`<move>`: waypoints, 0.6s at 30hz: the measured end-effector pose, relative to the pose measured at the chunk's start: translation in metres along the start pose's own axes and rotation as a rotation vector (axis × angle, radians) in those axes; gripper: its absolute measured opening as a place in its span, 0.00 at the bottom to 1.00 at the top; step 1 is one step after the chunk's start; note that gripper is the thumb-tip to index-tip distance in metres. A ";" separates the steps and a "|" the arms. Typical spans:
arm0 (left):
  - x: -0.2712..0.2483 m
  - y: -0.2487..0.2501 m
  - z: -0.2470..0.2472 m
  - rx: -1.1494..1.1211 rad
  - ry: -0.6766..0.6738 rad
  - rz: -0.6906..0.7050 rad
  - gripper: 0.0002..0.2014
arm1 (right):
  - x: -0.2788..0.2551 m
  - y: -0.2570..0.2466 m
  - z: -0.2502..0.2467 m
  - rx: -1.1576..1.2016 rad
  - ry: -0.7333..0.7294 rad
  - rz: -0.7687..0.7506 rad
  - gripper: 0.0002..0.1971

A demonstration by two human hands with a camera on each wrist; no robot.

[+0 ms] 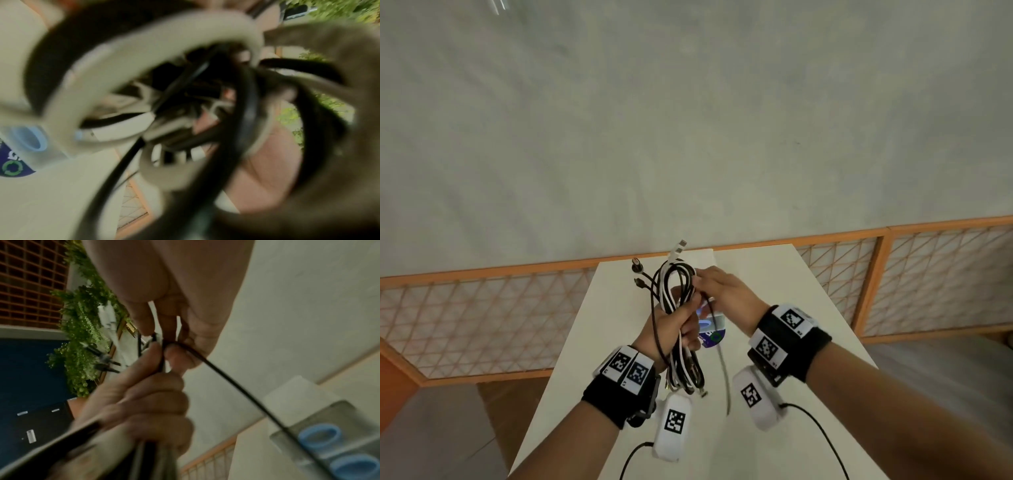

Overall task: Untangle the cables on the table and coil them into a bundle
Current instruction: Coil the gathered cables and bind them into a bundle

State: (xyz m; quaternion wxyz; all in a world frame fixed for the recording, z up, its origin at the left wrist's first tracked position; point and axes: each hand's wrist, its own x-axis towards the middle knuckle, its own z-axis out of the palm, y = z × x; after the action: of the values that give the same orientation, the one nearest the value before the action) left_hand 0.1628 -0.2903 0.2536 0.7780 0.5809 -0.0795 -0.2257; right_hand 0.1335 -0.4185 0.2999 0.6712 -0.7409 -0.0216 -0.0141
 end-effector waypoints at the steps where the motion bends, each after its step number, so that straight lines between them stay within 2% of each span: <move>1: 0.002 -0.002 -0.001 0.010 0.021 0.004 0.18 | -0.004 0.000 0.003 0.036 -0.008 0.034 0.14; 3: 0.006 -0.006 -0.004 0.047 0.095 0.015 0.19 | -0.012 -0.001 0.007 0.125 -0.034 0.118 0.15; 6: 0.013 -0.003 -0.008 0.087 0.212 0.029 0.19 | -0.020 0.004 0.008 0.083 -0.095 0.204 0.18; 9: 0.021 0.007 -0.012 -0.002 0.257 0.082 0.19 | -0.029 0.018 0.013 -0.004 -0.112 0.055 0.14; 11: 0.025 0.012 -0.014 -0.022 0.236 0.134 0.17 | -0.034 0.028 0.016 -0.100 -0.024 -0.035 0.13; 13: 0.026 0.012 -0.014 -0.003 0.211 0.161 0.15 | -0.035 0.035 0.019 -0.294 0.077 -0.123 0.13; 15: 0.027 0.010 -0.014 0.006 0.190 0.156 0.11 | -0.036 0.042 0.021 -0.466 0.110 -0.200 0.13; 18: 0.027 0.006 -0.015 -0.001 0.144 0.110 0.10 | -0.033 0.054 0.022 -0.437 0.247 -0.212 0.11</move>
State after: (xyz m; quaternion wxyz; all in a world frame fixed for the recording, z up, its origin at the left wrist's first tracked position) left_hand 0.1941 -0.2880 0.2513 0.7931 0.5902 -0.0550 -0.1401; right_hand 0.1028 -0.4022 0.2424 0.4877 -0.8543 -0.0134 -0.1790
